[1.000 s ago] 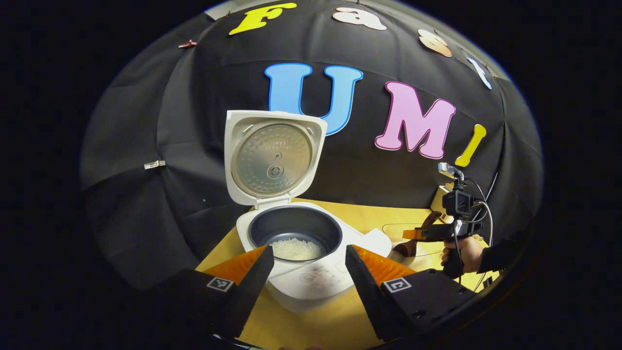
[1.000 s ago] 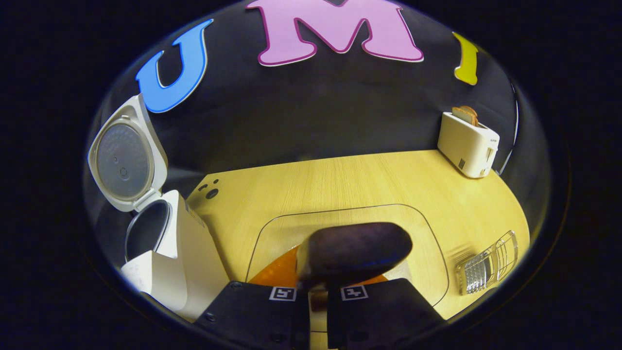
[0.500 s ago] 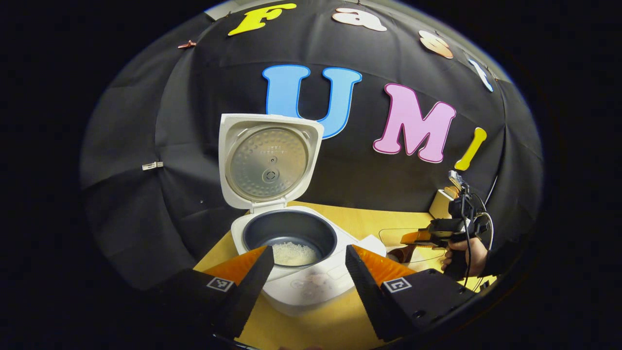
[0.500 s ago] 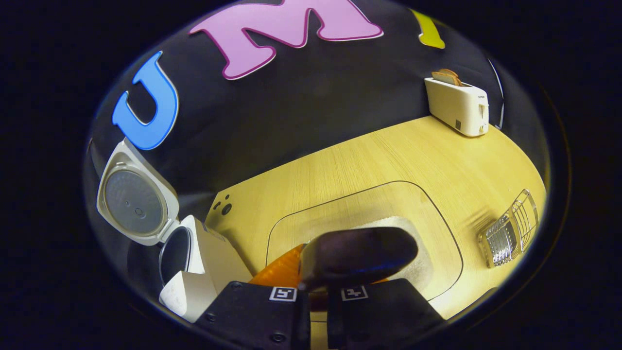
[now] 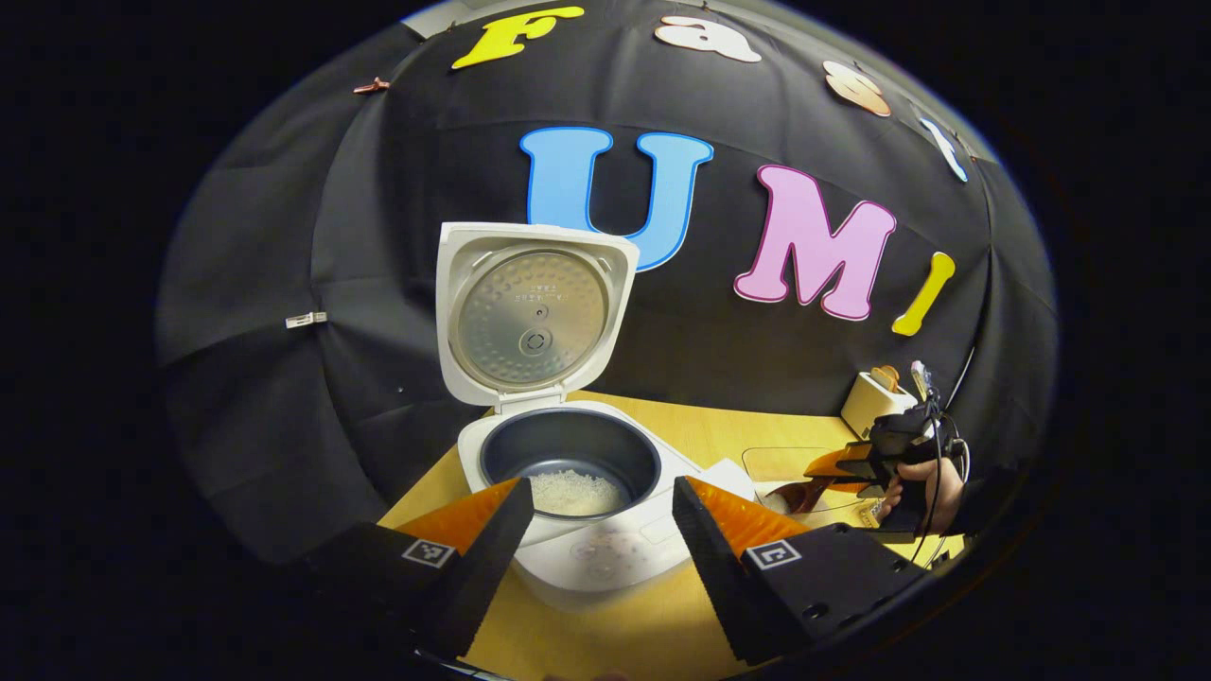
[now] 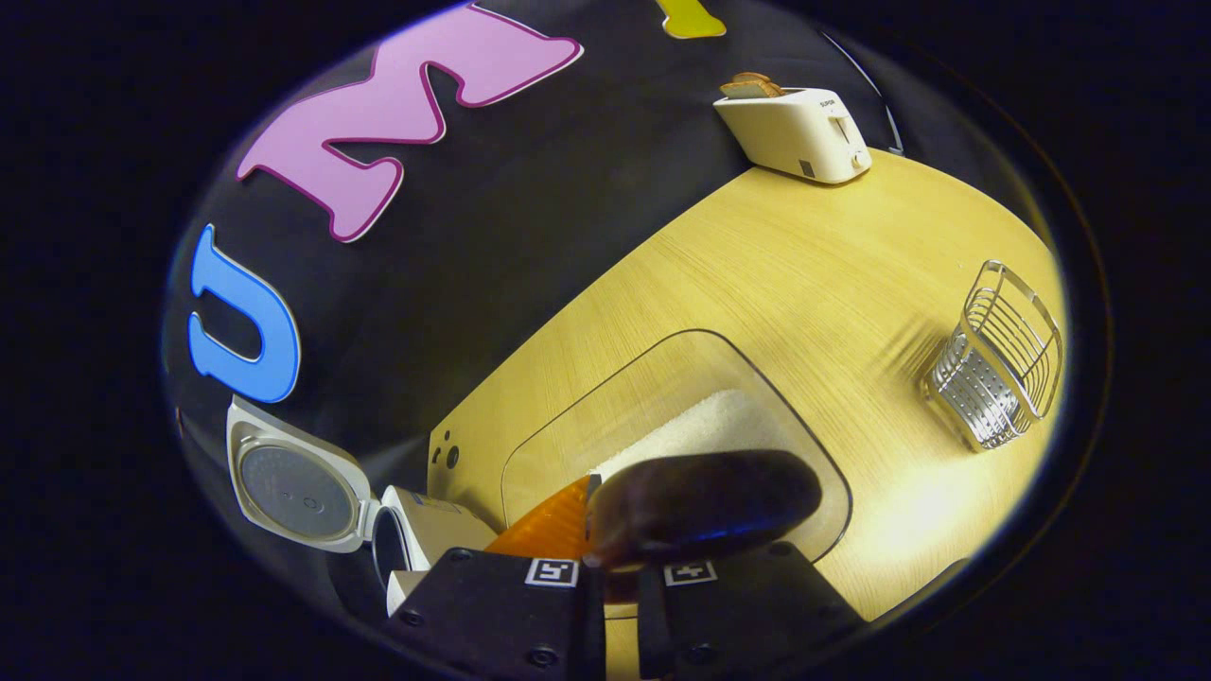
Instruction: Close the left gripper, press the button to open the rice cooker; take a wooden spoon from the chopstick holder with the right hand, scoop a spoonful of rice and pour it into the rice cooker, then put the wooden spoon back into the chopstick holder.
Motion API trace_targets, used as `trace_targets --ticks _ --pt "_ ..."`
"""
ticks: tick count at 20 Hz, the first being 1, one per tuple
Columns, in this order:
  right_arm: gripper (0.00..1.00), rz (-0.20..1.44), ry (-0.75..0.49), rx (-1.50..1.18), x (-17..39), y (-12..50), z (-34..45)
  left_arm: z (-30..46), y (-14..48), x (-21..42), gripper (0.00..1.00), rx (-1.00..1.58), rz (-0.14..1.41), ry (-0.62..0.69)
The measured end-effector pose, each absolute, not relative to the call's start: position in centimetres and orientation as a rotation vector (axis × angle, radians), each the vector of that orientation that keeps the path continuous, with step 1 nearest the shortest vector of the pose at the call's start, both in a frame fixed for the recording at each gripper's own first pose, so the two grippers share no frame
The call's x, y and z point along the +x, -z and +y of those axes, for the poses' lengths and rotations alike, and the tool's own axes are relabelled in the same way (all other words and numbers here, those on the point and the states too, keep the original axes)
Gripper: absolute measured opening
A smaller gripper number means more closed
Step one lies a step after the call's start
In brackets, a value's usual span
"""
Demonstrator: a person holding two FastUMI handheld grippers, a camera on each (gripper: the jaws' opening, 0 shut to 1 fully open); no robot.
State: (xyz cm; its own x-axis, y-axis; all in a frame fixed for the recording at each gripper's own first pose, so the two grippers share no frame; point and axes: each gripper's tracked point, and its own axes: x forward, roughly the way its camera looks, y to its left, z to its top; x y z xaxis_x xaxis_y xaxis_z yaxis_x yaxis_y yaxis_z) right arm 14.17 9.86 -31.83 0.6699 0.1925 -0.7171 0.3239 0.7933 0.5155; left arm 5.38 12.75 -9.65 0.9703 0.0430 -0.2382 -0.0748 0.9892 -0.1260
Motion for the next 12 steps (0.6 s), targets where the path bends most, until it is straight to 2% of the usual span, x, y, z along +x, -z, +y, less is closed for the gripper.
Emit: trace_targets --ticks 5,12 --pt "0.06 0.824 0.122 0.729 14.6 29.7 8.4 12.2 9.1 5.1 0.96 -0.101 0.223 -0.049" --pt "0.06 0.785 0.115 0.869 15.8 25.7 8.9 10.8 9.0 4.2 0.96 -0.076 0.21 -0.021"
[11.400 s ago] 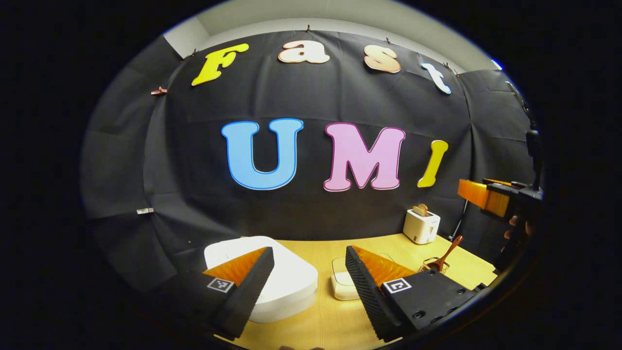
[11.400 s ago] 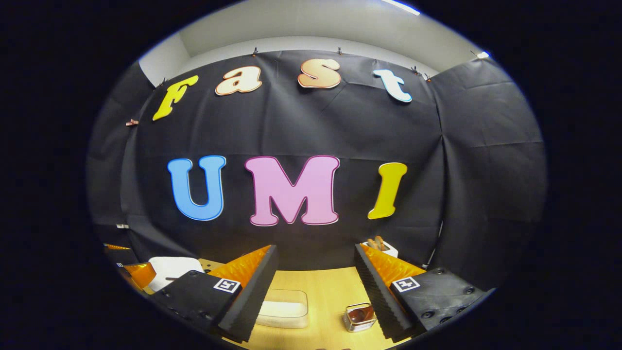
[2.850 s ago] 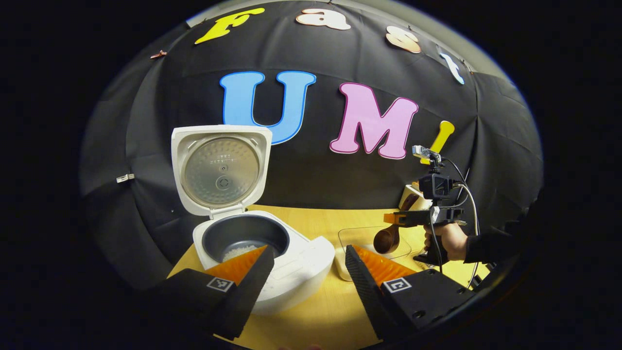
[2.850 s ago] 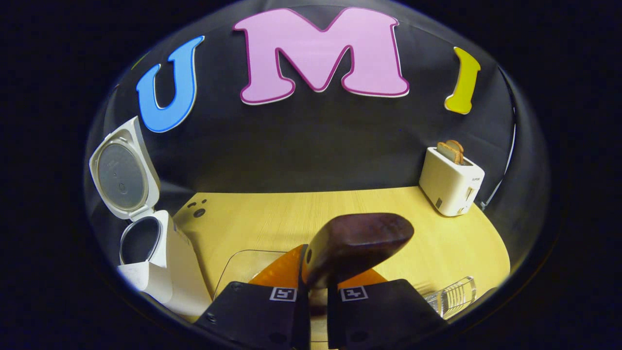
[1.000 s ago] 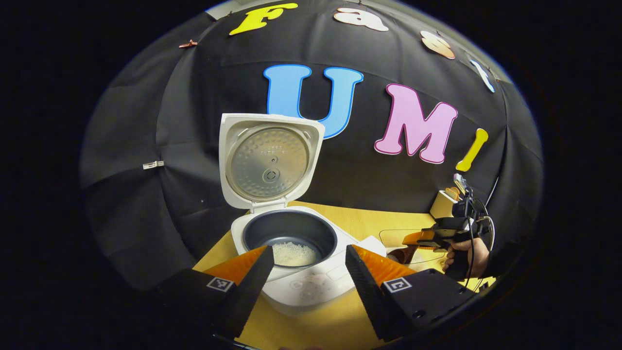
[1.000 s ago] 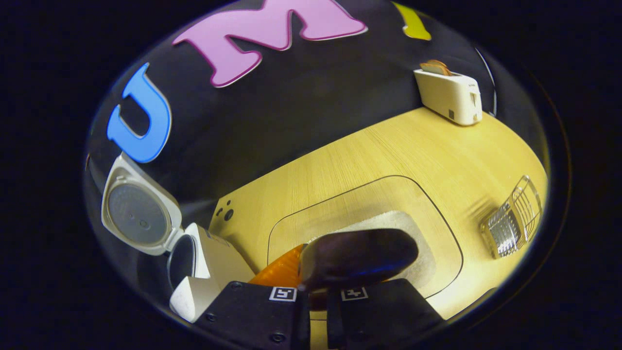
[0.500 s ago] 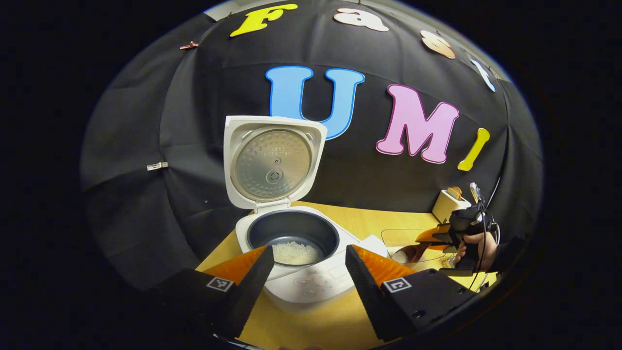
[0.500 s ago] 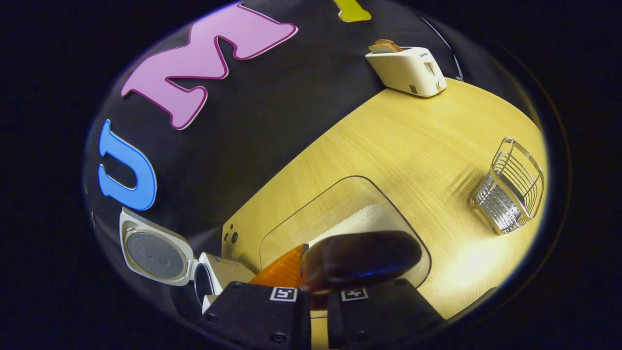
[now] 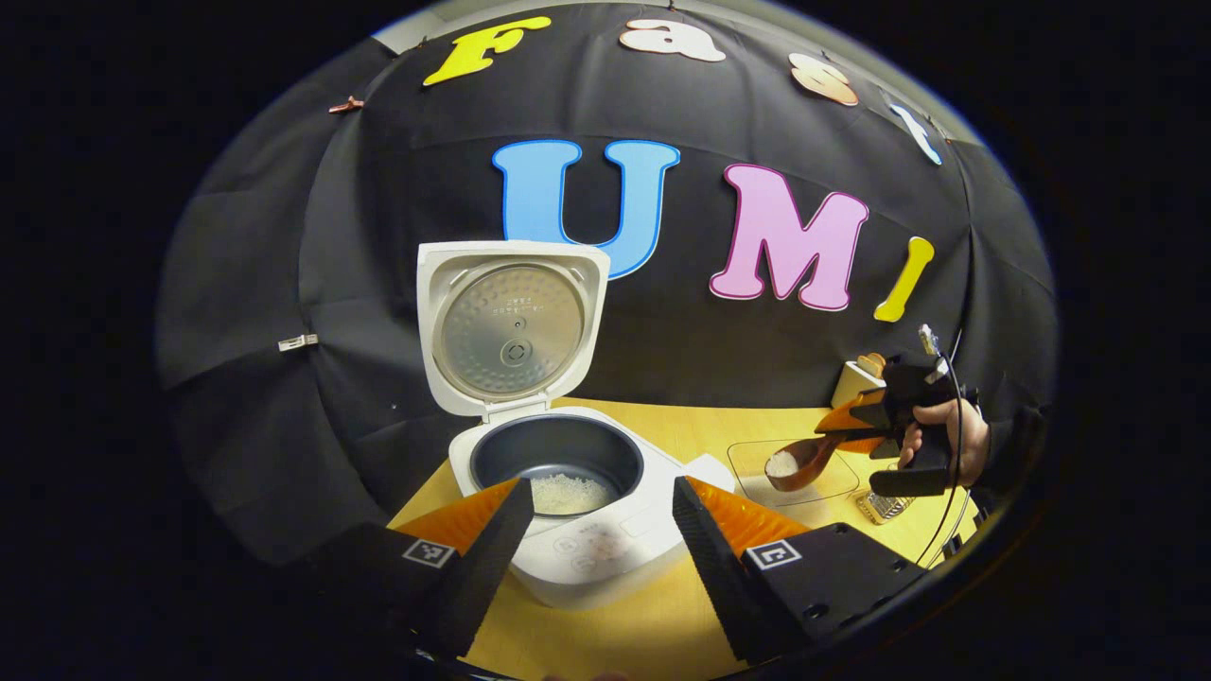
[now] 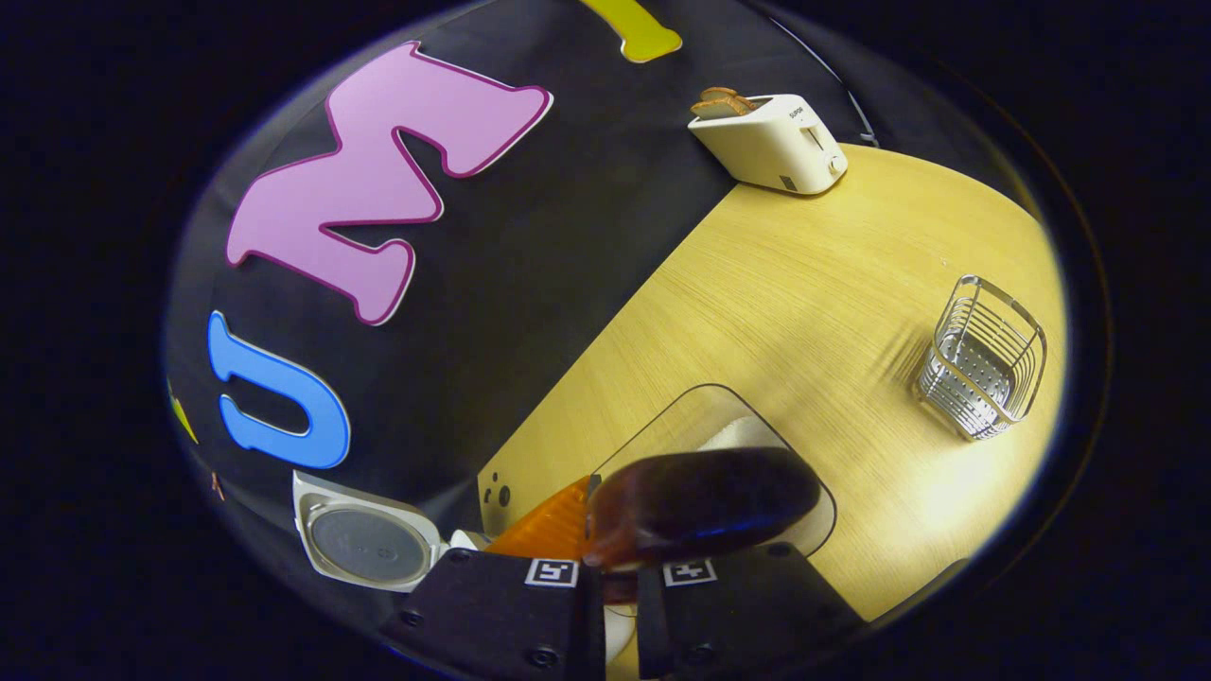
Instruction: Close the left gripper, press the button to open the rice cooker; take a wooden spoon from the chopstick holder with the right hand, scoop a spoonful of rice and pour it into the rice cooker, then put the wooden spoon back into the chopstick holder.
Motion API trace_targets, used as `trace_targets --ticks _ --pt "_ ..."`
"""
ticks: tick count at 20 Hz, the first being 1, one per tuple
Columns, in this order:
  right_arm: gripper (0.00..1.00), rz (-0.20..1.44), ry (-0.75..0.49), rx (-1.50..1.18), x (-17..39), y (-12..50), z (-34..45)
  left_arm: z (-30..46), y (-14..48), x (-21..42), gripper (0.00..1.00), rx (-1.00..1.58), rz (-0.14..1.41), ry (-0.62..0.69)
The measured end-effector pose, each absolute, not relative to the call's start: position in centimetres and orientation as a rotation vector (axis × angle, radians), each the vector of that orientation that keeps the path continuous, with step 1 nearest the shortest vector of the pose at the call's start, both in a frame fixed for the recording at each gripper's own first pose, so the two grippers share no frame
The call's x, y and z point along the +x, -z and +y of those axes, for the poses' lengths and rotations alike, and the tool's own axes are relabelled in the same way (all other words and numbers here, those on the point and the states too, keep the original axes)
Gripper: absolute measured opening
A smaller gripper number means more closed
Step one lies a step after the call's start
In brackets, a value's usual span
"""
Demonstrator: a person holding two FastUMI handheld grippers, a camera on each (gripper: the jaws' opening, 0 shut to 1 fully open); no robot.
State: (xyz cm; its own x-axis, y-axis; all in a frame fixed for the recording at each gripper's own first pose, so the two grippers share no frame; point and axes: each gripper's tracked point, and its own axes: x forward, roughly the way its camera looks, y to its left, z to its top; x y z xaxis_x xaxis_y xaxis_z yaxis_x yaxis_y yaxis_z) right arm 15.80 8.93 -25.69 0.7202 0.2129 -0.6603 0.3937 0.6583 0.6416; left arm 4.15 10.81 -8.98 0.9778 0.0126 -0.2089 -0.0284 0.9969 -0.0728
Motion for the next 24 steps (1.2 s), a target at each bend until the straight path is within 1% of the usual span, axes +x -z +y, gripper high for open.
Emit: trace_targets --ticks 4,8,14,21,24 --pt "0.06 0.771 0.127 0.942 16.0 24.4 9.1 10.6 9.0 3.2 0.96 -0.078 0.203 -0.018" --pt "0.06 0.762 0.111 0.981 15.9 22.7 10.1 11.0 9.2 2.4 0.96 -0.073 0.203 -0.022" --pt "0.06 0.761 0.046 1.008 16.4 20.5 13.3 12.0 9.3 1.5 0.96 -0.086 0.193 -0.039" --pt "0.06 0.781 -0.083 1.017 17.2 17.7 19.9 13.5 9.1 0.6 0.96 -0.084 0.174 -0.069" --pt "0.06 0.81 -0.134 1.017 17.0 17.5 23.3 14.2 9.1 0.1 0.96 -0.11 0.171 -0.091"
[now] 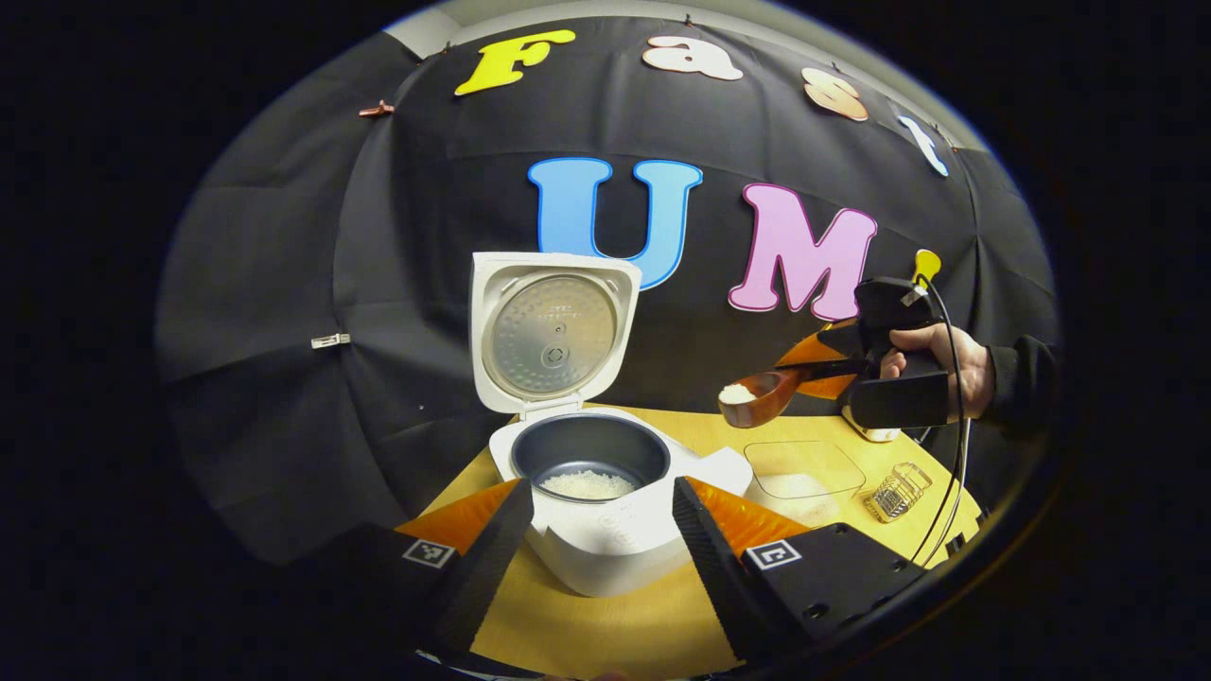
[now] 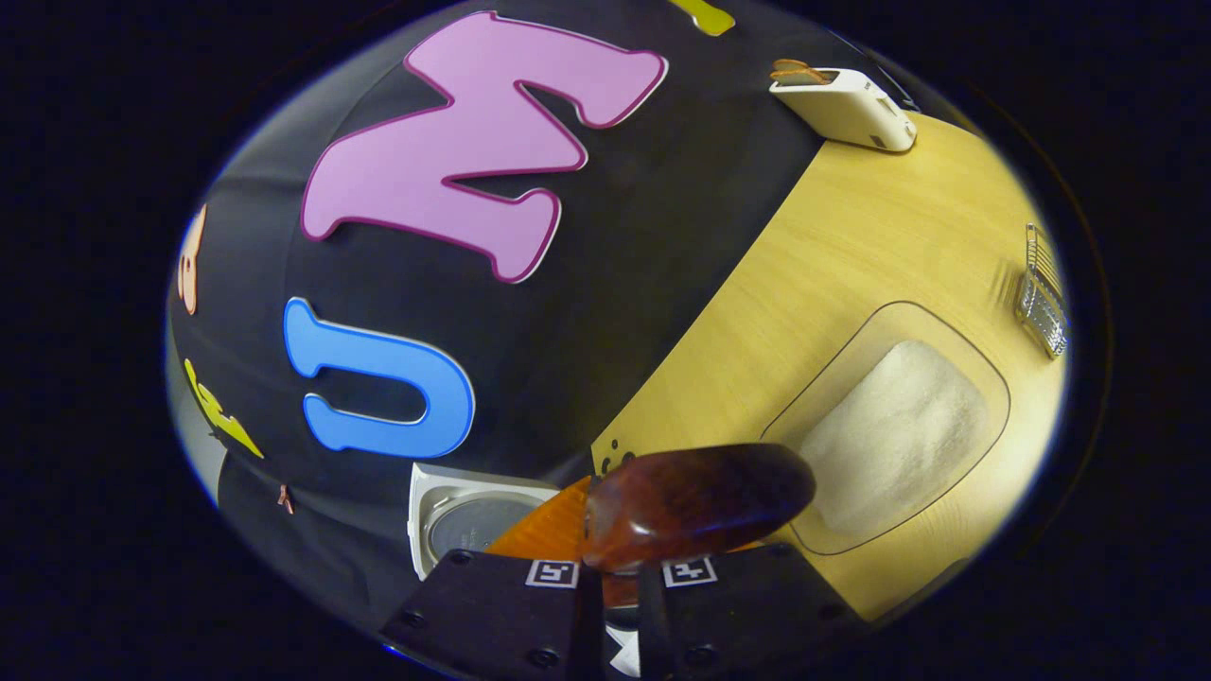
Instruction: Close the left gripper, press the button to open the rice cooker; take a wooden spoon from the chopstick holder with the right hand, scoop a spoonful of rice and pour it into the rice cooker, then put the wooden spoon back into the chopstick holder.
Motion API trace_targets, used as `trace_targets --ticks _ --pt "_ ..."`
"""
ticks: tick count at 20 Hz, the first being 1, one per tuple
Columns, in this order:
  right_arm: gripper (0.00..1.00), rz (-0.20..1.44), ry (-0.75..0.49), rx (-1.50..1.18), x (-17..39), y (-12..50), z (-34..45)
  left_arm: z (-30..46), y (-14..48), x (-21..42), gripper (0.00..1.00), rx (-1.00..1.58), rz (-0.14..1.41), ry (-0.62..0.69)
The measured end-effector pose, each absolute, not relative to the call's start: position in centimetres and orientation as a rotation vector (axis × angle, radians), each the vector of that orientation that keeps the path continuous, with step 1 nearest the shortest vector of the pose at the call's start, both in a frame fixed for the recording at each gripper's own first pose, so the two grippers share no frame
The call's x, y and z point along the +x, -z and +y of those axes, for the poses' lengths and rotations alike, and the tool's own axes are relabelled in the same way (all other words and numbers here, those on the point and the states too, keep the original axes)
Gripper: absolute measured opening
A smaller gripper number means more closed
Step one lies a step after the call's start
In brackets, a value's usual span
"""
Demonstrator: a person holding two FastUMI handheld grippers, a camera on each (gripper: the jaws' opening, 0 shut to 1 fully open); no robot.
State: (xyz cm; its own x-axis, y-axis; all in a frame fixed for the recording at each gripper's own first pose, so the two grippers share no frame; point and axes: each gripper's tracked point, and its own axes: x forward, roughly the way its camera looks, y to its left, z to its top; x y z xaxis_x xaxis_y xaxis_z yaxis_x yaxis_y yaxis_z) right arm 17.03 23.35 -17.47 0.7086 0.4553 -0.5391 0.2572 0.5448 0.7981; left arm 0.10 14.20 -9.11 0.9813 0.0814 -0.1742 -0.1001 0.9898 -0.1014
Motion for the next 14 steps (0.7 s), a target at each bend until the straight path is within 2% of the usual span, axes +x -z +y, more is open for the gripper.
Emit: trace_targets --ticks 4,5,6,14 --pt "0.06 0.842 -0.206 0.972 16.9 17.6 27.4 15.4 9.3 -0.3 0.96 -0.139 0.174 -0.13" --pt "0.17 0.846 -0.223 0.95 17.0 17.6 28.3 15.7 9.4 -0.3 0.92 -0.143 0.179 -0.137" --pt "0.17 0.845 -0.243 0.933 17.1 17.5 29.2 15.8 9.6 -0.4 0.96 -0.148 0.188 -0.14" --pt "0.17 0.825 -0.412 0.791 17.5 17.0 36.9 17.3 9.5 -0.1 0.96 -0.181 0.202 -0.166"
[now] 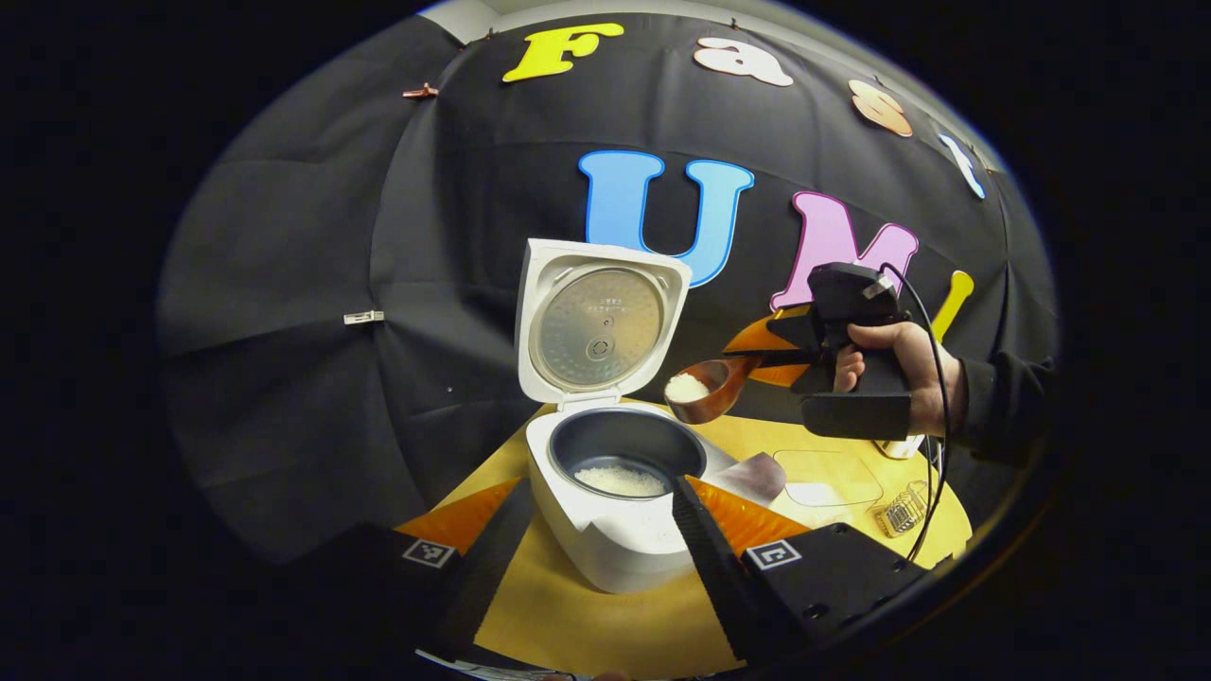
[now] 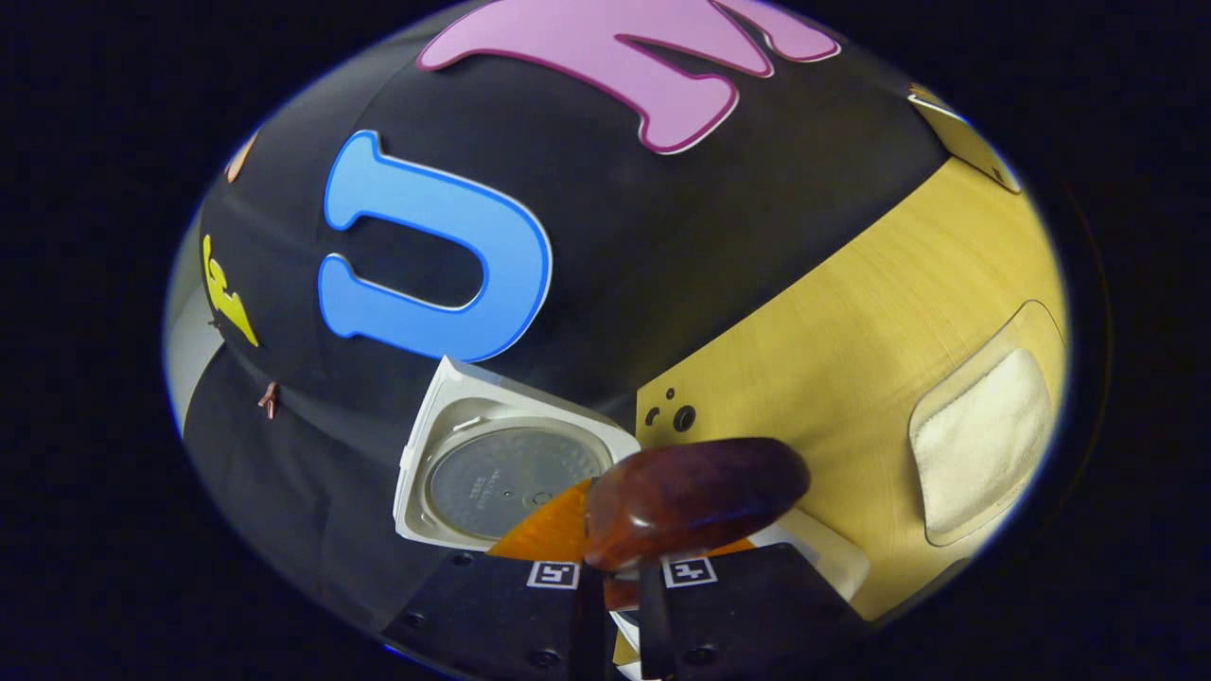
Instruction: Close the left gripper, press the button to open the rice cooker; take a wooden spoon from the chopstick holder with the right hand, scoop a spoonful of rice and pour it into the rice cooker, then put the wooden spoon back into the chopstick holder.
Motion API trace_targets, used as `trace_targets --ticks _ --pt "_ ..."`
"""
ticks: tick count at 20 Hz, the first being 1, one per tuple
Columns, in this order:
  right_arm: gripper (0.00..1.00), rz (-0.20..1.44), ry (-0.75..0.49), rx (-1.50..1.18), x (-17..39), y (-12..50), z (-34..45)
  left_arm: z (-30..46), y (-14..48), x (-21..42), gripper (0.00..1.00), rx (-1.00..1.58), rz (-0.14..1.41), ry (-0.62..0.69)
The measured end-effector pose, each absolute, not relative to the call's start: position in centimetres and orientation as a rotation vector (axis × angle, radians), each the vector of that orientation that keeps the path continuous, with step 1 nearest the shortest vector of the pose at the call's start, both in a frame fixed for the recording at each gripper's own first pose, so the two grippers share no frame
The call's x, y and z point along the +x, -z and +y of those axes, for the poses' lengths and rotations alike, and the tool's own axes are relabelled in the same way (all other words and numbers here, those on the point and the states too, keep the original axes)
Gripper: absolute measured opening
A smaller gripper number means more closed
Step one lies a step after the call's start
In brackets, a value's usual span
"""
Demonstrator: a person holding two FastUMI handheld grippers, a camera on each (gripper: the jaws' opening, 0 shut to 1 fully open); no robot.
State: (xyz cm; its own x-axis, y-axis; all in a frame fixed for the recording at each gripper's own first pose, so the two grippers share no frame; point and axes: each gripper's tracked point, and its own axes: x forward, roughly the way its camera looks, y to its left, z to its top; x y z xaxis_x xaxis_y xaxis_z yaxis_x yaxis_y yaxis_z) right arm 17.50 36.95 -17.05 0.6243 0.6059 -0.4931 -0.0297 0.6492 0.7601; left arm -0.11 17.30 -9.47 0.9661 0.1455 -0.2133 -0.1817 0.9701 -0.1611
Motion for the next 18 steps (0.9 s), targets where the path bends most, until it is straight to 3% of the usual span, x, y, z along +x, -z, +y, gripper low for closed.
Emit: trace_targets --ticks 4,10,18 --pt "0.17 0.75 -0.518 0.576 17.0 17.6 39.6 17.9 9.0 0.3 0.92 -0.199 0.191 -0.176" --pt "0.17 0.645 -0.67 0.275 15.3 18.8 43.1 19.7 9.3 0.3 0.96 -0.233 0.181 -0.215" --pt "0.17 0.381 -0.894 -0.206 12.0 18.9 47.1 23.3 11.5 -1.5 0.96 -0.317 0.192 -0.307"
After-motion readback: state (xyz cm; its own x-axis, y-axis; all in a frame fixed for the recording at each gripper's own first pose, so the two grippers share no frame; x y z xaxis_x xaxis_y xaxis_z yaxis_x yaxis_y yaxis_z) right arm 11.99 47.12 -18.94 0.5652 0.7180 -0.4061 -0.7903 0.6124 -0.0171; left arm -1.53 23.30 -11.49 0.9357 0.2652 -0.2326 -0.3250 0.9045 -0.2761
